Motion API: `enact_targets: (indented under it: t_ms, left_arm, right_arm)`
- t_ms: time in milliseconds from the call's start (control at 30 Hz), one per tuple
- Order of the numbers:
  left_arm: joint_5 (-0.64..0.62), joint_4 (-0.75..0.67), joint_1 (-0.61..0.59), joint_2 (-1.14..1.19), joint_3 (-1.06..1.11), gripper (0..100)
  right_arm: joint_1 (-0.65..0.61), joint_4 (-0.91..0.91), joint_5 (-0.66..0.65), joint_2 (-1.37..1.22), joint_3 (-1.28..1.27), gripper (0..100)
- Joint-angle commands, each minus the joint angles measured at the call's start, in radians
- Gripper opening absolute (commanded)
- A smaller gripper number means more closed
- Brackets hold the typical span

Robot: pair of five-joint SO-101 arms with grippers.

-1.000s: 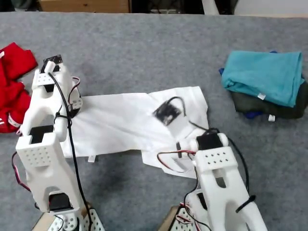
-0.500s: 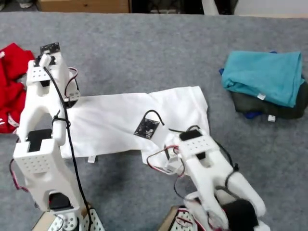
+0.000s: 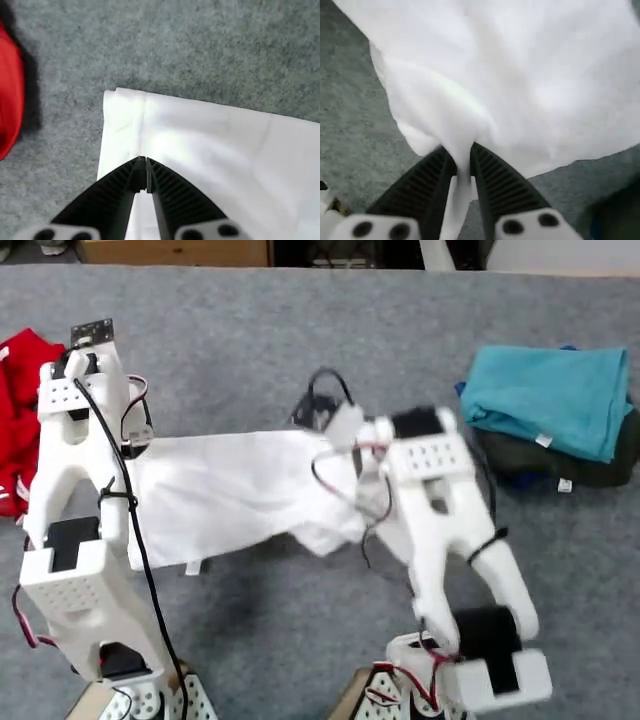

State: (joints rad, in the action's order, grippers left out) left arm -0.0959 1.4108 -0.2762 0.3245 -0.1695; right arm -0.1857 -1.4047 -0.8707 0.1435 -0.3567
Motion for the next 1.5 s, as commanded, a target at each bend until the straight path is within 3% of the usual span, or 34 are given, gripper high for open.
enact_targets:
  t_ms: [0,300,367,500,600,800,900,933,967,1000,1167,1267,1467]
  left_arm:
    - [0.006,0.002,-0.007,-0.049,0.004,3]
    - [0.006,-0.040,0.045,-0.048,0.081,3]
    - [0.006,-0.075,0.065,-0.049,0.119,3]
    - [0.008,-0.104,0.091,-0.051,0.189,3]
    - [0.008,-0.129,0.070,-0.057,0.225,3]
    - [0.077,-0.129,0.036,-0.057,0.229,3]
    - [0.077,-0.129,0.028,-0.057,0.229,3]
    - [0.077,-0.129,0.024,-0.057,0.229,3]
    - [0.077,-0.129,0.015,-0.057,0.229,3]
    - [0.077,-0.129,0.007,-0.057,0.229,3]
    - [0.077,-0.137,-0.027,-0.057,0.223,3]
    - [0.077,-0.169,-0.018,-0.048,0.231,3]
    - [0.006,-0.304,-0.002,-0.049,0.320,3]
  right_arm:
    - [0.020,-0.072,-0.006,-0.159,0.332,1.4]
    - [0.003,-0.269,-0.135,-0.964,1.283,2.5]
    - [-0.005,-0.299,-0.117,-1.135,1.555,11.1]
    - [-0.003,-0.362,0.091,-1.360,2.051,28.6]
    - [0.021,-0.362,0.114,-1.322,2.006,29.0]
    - [0.112,-0.364,0.295,-1.145,1.966,28.6]
    - [0.132,-0.367,0.307,-1.018,1.830,13.8]
    - [0.141,-0.367,0.308,-0.963,1.742,3.5]
    - [0.147,-0.367,0.308,-0.895,1.644,1.0]
    - [0.153,-0.367,0.308,-0.820,1.521,5.4]
    - [0.135,-0.348,0.259,-0.458,0.840,2.1]
    - [0.112,-0.183,0.249,-0.343,0.510,1.5]
    - [0.021,0.133,0.259,-0.375,0.321,1.5]
